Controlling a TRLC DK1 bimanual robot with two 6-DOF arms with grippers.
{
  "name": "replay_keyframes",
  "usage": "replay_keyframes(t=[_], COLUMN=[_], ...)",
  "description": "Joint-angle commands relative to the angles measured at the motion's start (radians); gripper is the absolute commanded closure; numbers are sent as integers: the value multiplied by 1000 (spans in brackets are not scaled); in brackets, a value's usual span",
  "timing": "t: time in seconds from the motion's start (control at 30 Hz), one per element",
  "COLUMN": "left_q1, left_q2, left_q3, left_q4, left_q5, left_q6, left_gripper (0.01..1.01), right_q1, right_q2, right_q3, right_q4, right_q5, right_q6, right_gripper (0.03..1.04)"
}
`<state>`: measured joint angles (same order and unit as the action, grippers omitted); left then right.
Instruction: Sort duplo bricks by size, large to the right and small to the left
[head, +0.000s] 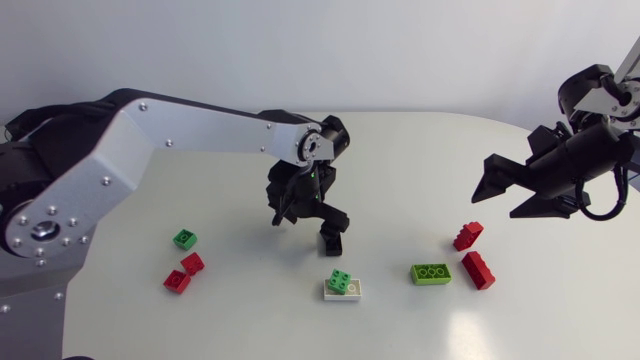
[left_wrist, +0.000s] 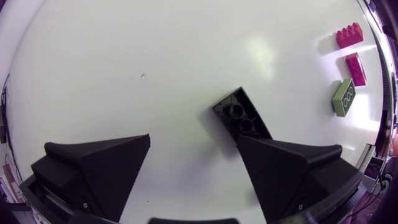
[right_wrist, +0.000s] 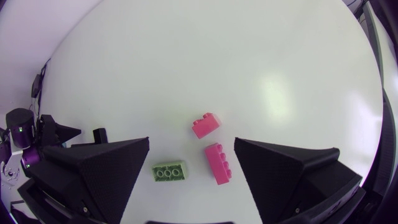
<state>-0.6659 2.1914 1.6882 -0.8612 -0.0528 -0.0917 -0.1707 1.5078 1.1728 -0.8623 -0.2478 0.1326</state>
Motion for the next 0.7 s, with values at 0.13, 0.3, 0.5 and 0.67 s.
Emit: replay_keyframes(t=[0.13,0.3,0.5,0.67], left_q1=[-11,23,37,46], left_q2=[71,41,-48,-64], left_q3=[80,59,36,27], left_q4=[-47,-65,-64,-62], left_q5=[4,4,4,2], left_q6=[-28,-36,-49,-60], left_gripper=[56,57,56,56], right_q1=[-23,-35,-27,-26], right_q2=[-14,-14,-14,-23], right_q3=[-33,-41,-42,-50], right_q4=[-9,-4,-1,-1], right_q5=[-5,-7,-13,-15], right_q6=[-28,-39,-33,-31], right_gripper=[80,80,80,80])
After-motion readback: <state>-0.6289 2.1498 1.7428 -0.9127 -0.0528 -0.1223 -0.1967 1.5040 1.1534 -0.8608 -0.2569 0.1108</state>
